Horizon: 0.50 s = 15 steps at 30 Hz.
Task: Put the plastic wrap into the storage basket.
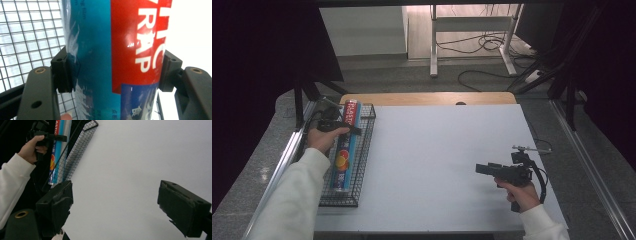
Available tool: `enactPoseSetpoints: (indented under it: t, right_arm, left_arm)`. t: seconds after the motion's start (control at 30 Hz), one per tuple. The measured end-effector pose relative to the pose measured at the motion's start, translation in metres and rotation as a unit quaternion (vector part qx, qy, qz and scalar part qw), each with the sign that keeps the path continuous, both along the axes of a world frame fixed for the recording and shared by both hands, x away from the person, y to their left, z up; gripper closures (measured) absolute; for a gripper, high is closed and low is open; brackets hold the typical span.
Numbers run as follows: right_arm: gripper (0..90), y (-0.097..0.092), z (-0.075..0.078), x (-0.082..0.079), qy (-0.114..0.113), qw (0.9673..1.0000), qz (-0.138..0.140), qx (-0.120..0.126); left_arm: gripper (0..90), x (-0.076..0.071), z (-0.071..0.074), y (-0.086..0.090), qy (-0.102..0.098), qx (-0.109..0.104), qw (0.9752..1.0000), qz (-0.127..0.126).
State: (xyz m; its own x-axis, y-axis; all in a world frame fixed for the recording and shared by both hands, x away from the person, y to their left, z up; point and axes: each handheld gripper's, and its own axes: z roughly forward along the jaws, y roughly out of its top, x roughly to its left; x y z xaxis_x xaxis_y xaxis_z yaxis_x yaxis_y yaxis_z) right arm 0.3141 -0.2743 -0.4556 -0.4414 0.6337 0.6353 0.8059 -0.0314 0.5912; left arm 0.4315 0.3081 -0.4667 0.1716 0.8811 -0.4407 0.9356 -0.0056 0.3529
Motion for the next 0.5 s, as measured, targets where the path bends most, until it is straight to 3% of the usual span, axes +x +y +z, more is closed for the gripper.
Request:
enactPoseSetpoints:
  t: [0.1, 0.3, 0.5]
  right_arm:
    - [13.8, 0.001, 0.000, 0.000, 0.001, 1.0000, 0.000, -0.001]
    - [13.8, 0.003, -0.001, 0.000, 0.001, 1.0000, 0.001, -0.001]
    - [13.8, 0.003, -0.002, 0.000, 0.002, 1.0000, 0.003, -0.003]
  left_arm:
    - [31.6, 0.001, -0.005, 0.001, 0.001, 0.000, 0.9999, 0.011]
    - [31.5, 0.008, -0.016, -0.009, 0.008, 0.026, 0.9992, 0.029]
    - [31.5, 0.016, -0.032, -0.013, 0.023, 0.031, 0.9982, 0.046]
